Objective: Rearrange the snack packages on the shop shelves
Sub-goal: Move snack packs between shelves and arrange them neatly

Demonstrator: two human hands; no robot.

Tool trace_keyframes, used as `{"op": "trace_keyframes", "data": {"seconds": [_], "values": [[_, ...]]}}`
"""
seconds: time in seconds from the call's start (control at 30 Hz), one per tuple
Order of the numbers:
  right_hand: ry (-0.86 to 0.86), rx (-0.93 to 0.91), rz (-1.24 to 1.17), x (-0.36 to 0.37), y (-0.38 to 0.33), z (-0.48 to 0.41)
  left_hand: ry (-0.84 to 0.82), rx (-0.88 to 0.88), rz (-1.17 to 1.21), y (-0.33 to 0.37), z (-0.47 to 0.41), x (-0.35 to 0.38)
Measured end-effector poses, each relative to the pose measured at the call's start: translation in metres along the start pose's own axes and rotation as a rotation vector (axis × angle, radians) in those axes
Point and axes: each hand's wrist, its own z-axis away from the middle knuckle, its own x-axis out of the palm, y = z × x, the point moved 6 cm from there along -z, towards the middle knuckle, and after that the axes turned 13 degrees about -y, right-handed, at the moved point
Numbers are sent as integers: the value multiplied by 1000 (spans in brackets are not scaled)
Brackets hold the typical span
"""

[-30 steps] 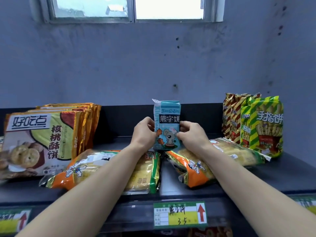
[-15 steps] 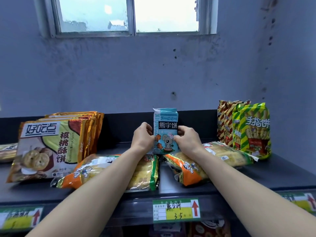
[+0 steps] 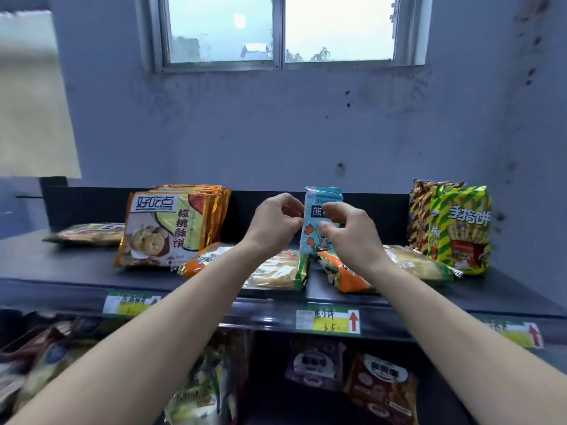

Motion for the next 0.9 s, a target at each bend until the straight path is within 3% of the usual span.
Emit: {"op": "trace_keyframes", "data": {"seconds": [0.5,0.7,0.9], "values": [[-277,-162,-138,111,-92,79,75,-273,-97,-21,165,-97],[-406,-167,-149,160,-114,95,118,-350,-35,-56,204,-143],[-562,-87,-122,254,-123,105,43,-454,-23,-121,244,-174]]}}
